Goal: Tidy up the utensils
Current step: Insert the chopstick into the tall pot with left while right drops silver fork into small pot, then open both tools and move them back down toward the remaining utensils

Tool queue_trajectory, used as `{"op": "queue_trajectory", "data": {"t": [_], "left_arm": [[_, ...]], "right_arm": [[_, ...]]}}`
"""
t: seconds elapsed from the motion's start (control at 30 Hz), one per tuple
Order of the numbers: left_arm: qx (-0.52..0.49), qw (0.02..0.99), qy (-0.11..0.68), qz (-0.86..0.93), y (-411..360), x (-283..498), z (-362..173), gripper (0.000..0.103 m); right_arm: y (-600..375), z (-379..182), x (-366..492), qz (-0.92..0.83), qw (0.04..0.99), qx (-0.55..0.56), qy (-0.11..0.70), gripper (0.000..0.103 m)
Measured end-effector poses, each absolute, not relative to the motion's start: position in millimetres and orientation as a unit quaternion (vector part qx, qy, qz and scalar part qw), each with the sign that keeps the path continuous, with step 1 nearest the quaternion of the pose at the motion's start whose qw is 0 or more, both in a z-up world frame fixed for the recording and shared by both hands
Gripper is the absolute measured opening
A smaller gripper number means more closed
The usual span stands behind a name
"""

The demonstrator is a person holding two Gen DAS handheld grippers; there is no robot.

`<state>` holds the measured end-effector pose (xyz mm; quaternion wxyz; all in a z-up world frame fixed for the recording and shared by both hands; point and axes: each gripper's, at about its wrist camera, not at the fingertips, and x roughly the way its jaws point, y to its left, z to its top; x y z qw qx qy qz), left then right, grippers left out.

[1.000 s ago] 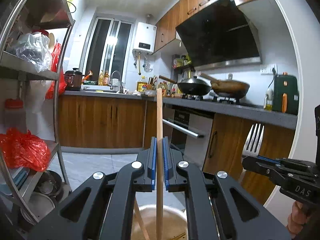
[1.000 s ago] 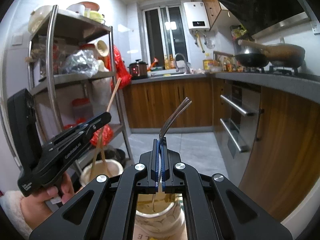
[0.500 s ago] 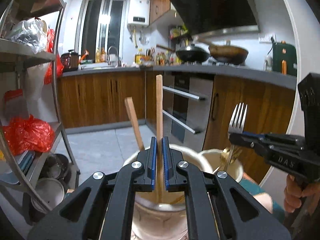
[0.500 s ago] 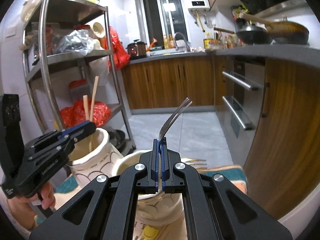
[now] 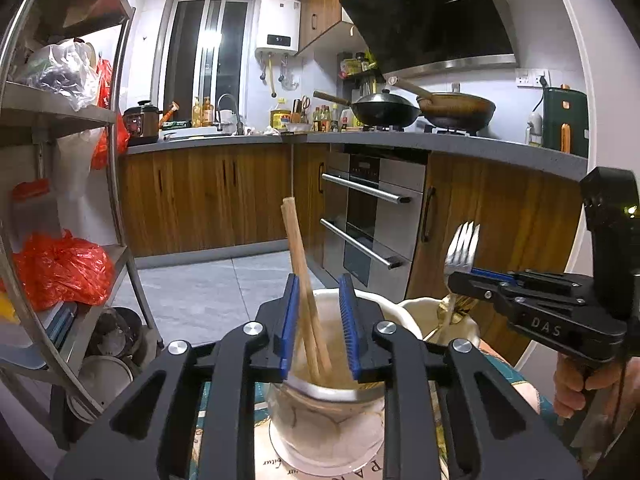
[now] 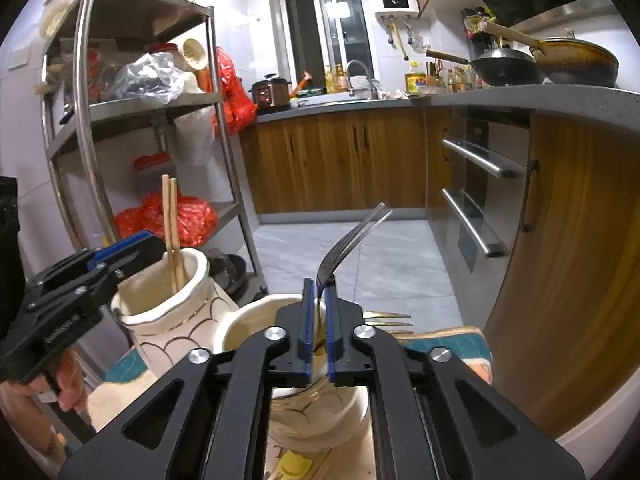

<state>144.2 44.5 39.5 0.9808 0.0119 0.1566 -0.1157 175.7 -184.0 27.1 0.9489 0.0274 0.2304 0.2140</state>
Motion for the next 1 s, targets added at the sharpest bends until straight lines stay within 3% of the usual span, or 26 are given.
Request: {"op": "queue_trajectory", "data": {"t": [0.17,0.23,0.37,0.43,0.5,0.53,0.63,1.0], "left_arm": [[0.017,0.982,0.153,-0.114,48.5,129.7,43.3,0.033],[0.017,0.981,0.155,-0.113,51.8,123.2,43.6,0.043],[0.017,0.981,0.161,-0.106,58.8,112.8,44.4,0.063],[0.015,0.981,0.166,-0.102,62.8,107.1,44.6,0.083],[0.014,0.982,0.165,-0.094,66.5,98.0,46.4,0.093],[0.013,0.982,0.163,-0.092,68.2,94.7,47.2,0.095],[0.013,0.983,0.159,-0.087,70.8,82.0,51.6,0.097],[0.022,0.973,0.213,-0.090,69.1,53.3,37.0,0.097]], "right_arm": [[-192.9,31.0,168.6,0.213,0.951,0.041,0.219,0.023],[-197.5,32.7,164.7,0.212,0.951,0.045,0.219,0.031],[-207.5,38.4,152.4,0.206,0.954,0.052,0.212,0.061],[-216.0,41.7,144.4,0.198,0.956,0.059,0.210,0.079],[-223.2,43.2,136.6,0.192,0.956,0.067,0.211,0.085],[-227.1,43.4,132.9,0.189,0.956,0.071,0.211,0.091],[-235.6,46.0,121.3,0.171,0.960,0.072,0.207,0.096],[-261.1,32.0,88.9,0.133,0.958,0.060,0.248,0.098]]}}
